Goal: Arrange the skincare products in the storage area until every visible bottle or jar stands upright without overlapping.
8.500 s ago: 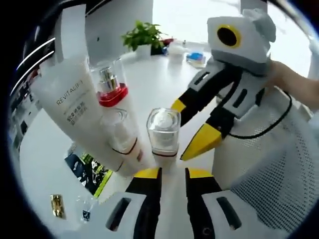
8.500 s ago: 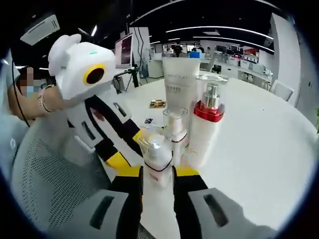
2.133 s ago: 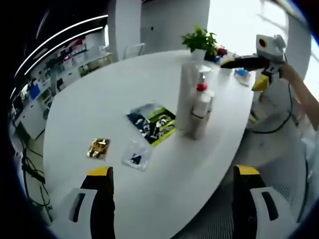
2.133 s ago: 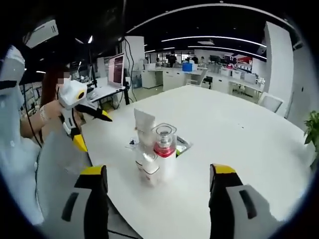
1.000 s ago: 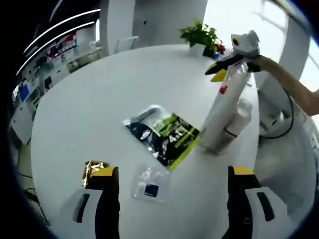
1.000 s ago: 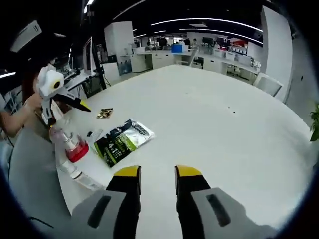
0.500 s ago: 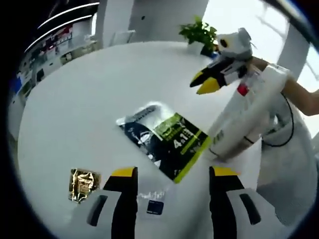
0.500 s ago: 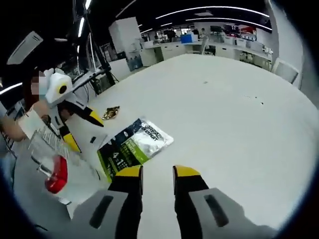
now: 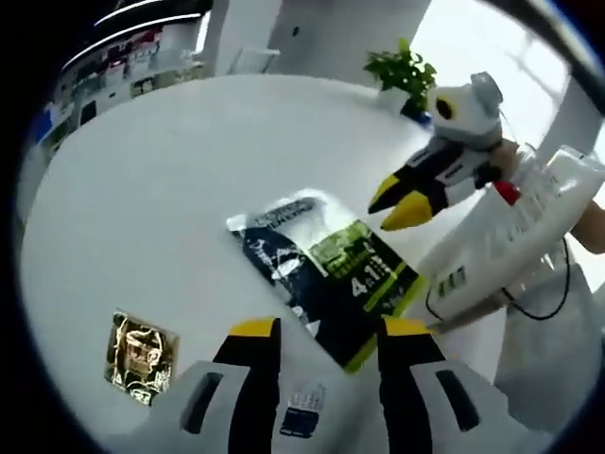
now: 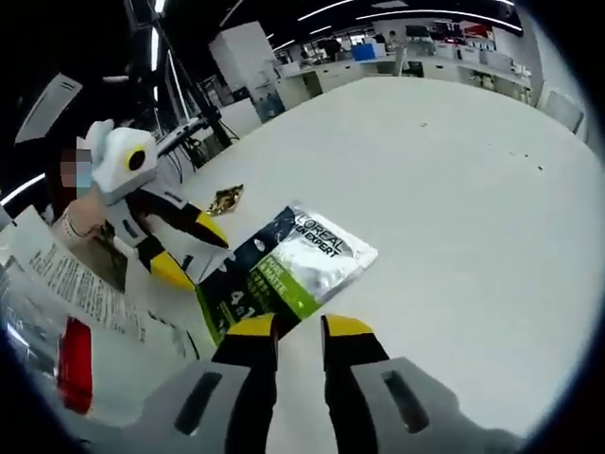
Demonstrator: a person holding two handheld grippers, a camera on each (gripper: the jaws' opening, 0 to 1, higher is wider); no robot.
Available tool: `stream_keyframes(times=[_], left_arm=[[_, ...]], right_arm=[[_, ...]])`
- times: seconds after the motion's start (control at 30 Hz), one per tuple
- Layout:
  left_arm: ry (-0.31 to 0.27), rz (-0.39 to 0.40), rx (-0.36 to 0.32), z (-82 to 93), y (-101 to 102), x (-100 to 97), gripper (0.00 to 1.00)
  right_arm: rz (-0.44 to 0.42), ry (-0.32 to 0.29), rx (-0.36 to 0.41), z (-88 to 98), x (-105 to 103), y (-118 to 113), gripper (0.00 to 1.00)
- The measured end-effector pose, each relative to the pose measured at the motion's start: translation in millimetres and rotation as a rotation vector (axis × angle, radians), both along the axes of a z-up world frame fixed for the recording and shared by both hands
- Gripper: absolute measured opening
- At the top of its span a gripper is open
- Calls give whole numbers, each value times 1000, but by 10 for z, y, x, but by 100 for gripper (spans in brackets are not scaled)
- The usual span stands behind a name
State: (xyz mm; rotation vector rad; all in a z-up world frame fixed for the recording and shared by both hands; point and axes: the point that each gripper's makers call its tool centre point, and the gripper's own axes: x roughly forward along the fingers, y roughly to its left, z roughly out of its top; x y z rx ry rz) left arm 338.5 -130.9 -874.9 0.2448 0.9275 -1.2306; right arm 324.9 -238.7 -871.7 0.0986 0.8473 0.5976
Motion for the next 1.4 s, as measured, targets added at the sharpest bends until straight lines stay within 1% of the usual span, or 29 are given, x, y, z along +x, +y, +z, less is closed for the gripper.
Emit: stream_keyframes(times=[0.07, 0.1, 0.13, 0.43, 0.57, 0.77, 0.9, 0.97, 1.13, 1.2, 1.23, 1.27, 1.3, 1.33, 1.4], left_arm=[[4, 3, 8, -42, 2, 1, 35], [-10, -1, -17, -17, -40, 14, 34], [11, 16, -5, -32, -26, 7, 33], [20, 32, -27, -52, -108, 55, 28], [28, 44, -38, -58, -131, 80, 25], [26, 55, -44, -59, -131, 108, 22], [51, 80, -73, -59, -163, 149, 22], [70, 97, -94, -52, -194, 159, 22], [103, 128, -121, -35, -200, 178, 22], [94, 123, -127, -17, -194, 172, 19], [89, 116, -141, 12, -197, 170, 16], [98, 113, -166, 54, -220, 157, 14], [102, 120, -177, 80, -220, 166, 13], [95, 111, -206, 134, -242, 169, 12], [98, 116, -219, 165, -264, 176, 10]], right_arm=[[-5, 9, 3, -24, -11, 9, 17], [-8, 11, 7, -26, -19, 19, 17], [-10, 13, 9, -28, -22, 24, 16], [-17, 30, 30, -64, -28, 83, 13], [-15, 32, 17, -88, -28, 81, 12], [-30, 37, 46, -104, -10, 88, 8], [-37, 38, 62, -102, -8, 126, 6], [-52, 36, 76, -106, 3, 136, 5], [-93, 42, 115, -111, 3, 115, 4], [-104, 46, 126, -112, 3, 112, 4], [-111, 48, 134, -114, 5, 114, 4], [-115, 48, 138, -116, 10, 114, 3], [-116, 48, 141, -119, 11, 110, 3], [-124, 51, 149, -118, 9, 108, 3], [-127, 49, 153, -114, 4, 119, 3]])
